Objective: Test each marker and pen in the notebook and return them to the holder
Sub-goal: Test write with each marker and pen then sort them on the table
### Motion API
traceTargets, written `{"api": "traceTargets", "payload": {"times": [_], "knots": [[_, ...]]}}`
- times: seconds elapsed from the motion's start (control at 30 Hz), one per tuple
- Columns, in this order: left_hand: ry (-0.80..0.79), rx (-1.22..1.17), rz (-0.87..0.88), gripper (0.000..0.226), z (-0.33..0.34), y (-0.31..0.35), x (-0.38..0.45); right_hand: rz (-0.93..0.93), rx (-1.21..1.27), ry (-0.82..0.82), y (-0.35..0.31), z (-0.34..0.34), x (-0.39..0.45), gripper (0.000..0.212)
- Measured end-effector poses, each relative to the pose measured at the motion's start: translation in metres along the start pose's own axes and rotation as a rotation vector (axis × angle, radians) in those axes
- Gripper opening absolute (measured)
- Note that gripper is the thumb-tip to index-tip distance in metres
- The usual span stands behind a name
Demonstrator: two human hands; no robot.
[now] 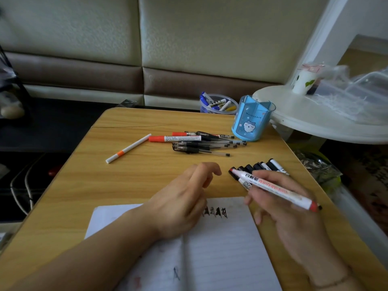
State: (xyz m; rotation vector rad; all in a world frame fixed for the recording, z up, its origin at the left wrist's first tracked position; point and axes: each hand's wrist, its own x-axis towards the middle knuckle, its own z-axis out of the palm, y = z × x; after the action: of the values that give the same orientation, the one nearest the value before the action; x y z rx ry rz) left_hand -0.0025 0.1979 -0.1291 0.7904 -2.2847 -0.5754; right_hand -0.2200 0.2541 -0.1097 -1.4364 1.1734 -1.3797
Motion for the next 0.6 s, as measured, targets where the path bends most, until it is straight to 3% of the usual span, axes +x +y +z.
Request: {"api": "traceTargets", "payload": {"times": [0.1, 0.17, 0.4, 0.6], "knots": [[0.047, -0.038, -0.033, 0.063, 0.004, -0.004, 0.001, -0.023, -0.176, 0.052, 0.009, 0.004, -0.003, 0.013], [0.08, -0.093, -0.08, 0.065, 0.006, -0.005, 0.002, -0.077, -0.254, 0.066, 0.011, 0.008, -0.007, 0.008], [0.176, -0.284, -0.195, 0.045, 0.005, -0.006, 0.004, -0.025, -0.303, 0.14, 0.024, 0.013, -0.008, 0.028], [0.192, -0.305, -0.216, 0.036, 0.006, -0.008, 0.005, -0.028, -0.411, 0.195, 0.026, 0.013, -0.007, 0.028]]}}
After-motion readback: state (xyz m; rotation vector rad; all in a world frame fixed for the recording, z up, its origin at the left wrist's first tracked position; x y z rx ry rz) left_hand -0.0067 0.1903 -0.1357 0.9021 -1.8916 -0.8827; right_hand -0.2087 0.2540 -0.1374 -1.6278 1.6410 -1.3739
